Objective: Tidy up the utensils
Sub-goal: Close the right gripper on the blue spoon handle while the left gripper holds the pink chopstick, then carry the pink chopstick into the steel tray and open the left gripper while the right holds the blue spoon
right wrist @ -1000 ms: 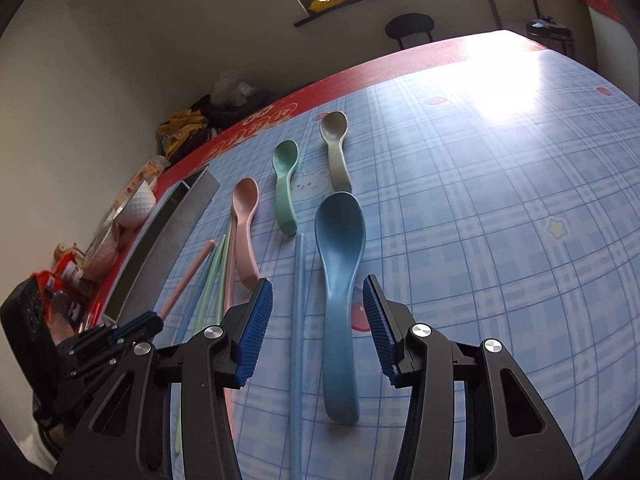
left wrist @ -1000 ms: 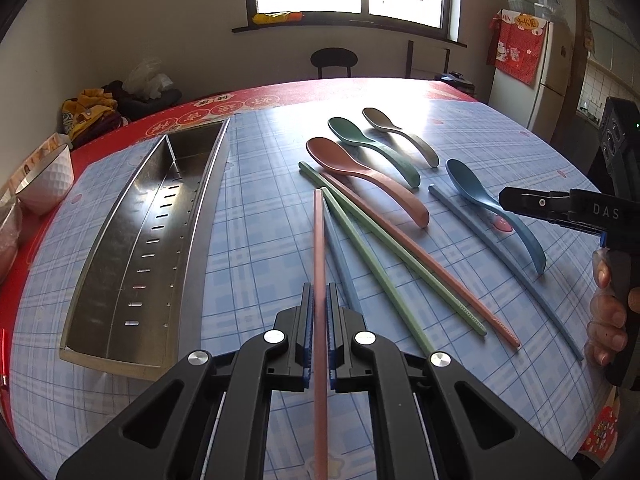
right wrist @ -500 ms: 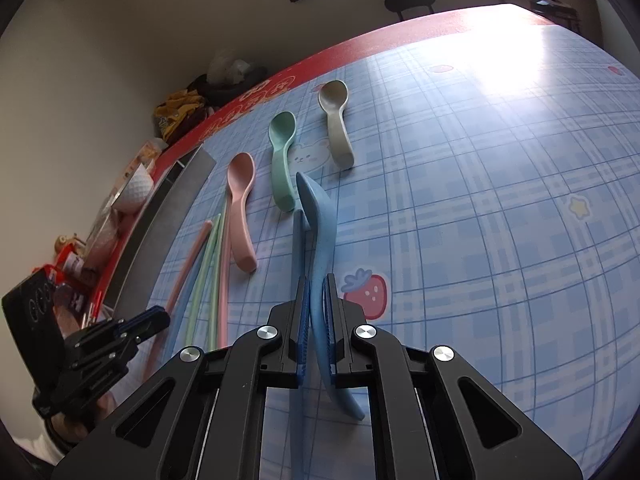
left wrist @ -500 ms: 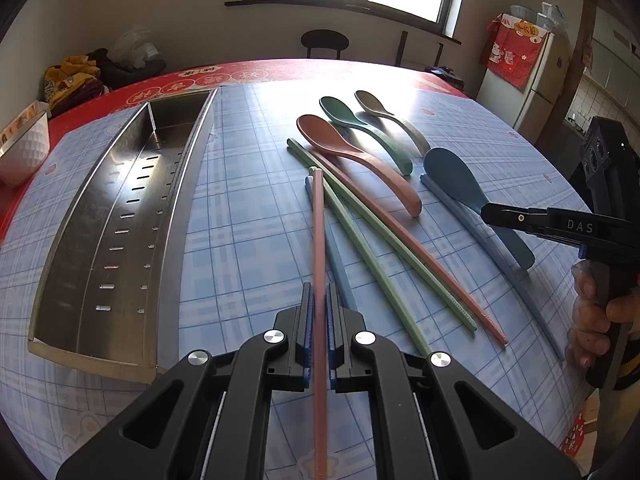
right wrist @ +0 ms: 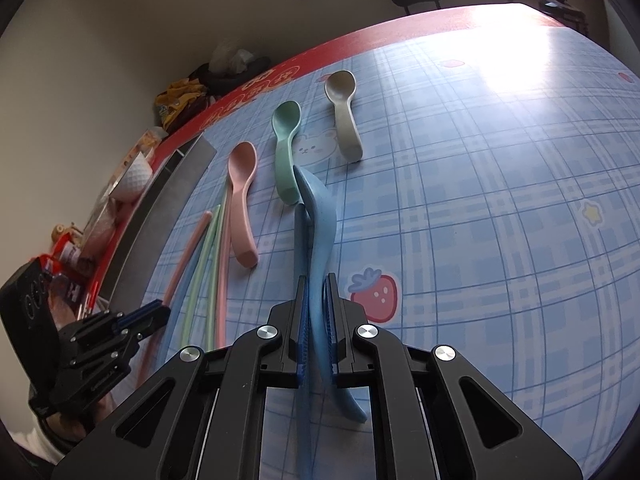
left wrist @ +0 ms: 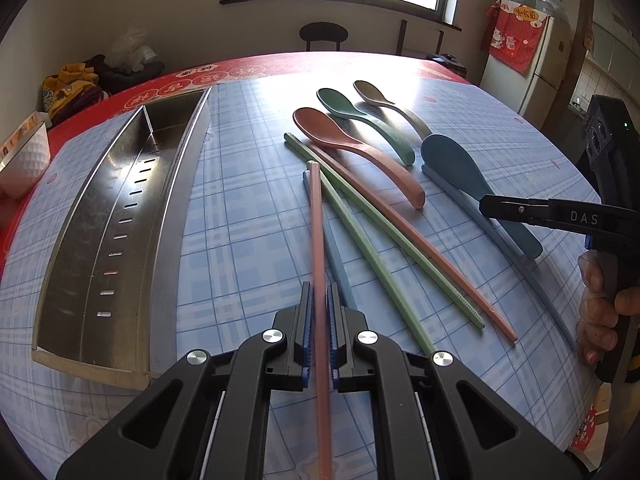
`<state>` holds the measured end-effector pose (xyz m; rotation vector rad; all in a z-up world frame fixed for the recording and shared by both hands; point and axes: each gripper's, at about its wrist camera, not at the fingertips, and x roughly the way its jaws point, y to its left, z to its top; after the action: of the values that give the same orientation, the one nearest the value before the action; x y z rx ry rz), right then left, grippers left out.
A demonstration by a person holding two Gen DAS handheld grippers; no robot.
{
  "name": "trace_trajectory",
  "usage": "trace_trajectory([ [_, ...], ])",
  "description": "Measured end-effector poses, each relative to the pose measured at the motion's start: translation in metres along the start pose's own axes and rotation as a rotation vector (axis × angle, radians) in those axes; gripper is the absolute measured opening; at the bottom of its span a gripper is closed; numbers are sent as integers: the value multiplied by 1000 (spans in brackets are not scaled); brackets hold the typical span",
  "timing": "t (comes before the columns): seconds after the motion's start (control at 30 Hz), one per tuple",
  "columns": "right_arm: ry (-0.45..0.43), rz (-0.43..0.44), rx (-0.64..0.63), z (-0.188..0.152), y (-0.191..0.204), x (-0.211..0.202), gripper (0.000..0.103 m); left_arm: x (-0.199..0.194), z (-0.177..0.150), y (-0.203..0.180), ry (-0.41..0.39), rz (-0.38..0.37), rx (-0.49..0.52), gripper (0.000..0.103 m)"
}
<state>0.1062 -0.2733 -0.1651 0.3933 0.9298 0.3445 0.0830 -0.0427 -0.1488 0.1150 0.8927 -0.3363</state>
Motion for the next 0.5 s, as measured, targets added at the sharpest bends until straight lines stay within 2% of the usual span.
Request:
trace_trajectory([
  [0.2, -18, -49, -23, 0, 6, -1, 8, 0, 0, 2, -4, -6, -4, 7],
  [0.37, -98, -39, -32, -3, 7, -13, 8, -3, -2, 5, -16, -33, -21, 6],
  [0.5, -113, -46, -39, -2, 9, -15, 8, -9, -3, 7, -45, -19, -35, 6],
])
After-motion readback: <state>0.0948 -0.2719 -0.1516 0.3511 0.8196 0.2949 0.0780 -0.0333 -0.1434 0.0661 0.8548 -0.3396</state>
